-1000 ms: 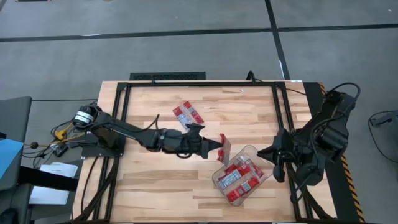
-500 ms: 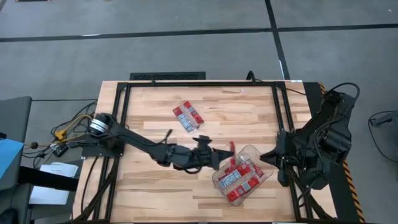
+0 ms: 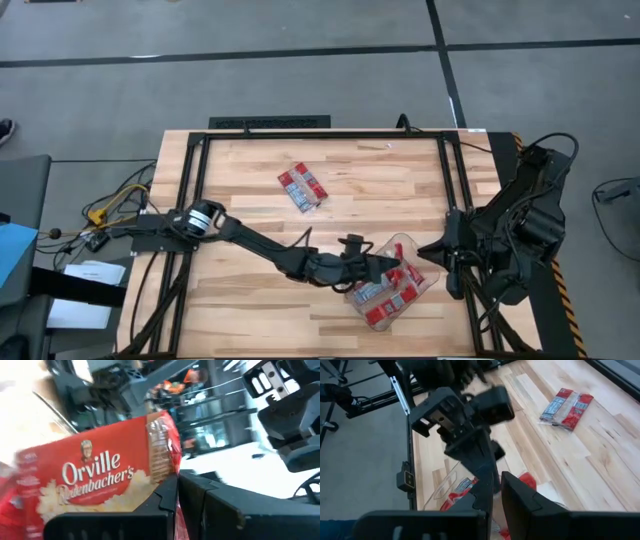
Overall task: Sort popcorn bags into baskets
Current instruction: Put the red popcorn bag into the transparent bin
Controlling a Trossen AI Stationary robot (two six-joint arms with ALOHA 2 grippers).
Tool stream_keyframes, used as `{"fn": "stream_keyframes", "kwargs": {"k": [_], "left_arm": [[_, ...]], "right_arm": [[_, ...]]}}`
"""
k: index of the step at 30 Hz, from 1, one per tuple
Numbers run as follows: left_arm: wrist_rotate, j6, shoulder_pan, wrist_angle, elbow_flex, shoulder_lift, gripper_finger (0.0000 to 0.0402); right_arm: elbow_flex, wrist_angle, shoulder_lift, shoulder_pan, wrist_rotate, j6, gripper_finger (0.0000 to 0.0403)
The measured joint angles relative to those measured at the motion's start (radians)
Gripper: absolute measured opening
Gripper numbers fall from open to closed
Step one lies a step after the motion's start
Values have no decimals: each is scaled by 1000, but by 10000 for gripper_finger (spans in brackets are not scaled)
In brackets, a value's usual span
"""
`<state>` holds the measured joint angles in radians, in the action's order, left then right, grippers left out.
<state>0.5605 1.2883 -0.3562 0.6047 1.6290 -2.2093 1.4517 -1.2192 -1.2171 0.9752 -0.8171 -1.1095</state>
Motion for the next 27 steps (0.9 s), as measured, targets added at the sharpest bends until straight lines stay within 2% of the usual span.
{"fn": "stream_keyframes", "kwargs": {"k": [5,11,20,27], "left_arm": [[-43,144,-15,14,1,-34,0],[-147,93,-24,-26,-1,-15,0],[-160,73,-34,-385,-8,75,0],[-209,68,-61,-404,-4,80,0]], "right_arm": [[0,-3,0,0,0,-5,63],[0,-4,0,0,-1,-8,63],[0,-10,0,0,0,-8,63],[0,-8,-9,0,-1,-8,63]]}}
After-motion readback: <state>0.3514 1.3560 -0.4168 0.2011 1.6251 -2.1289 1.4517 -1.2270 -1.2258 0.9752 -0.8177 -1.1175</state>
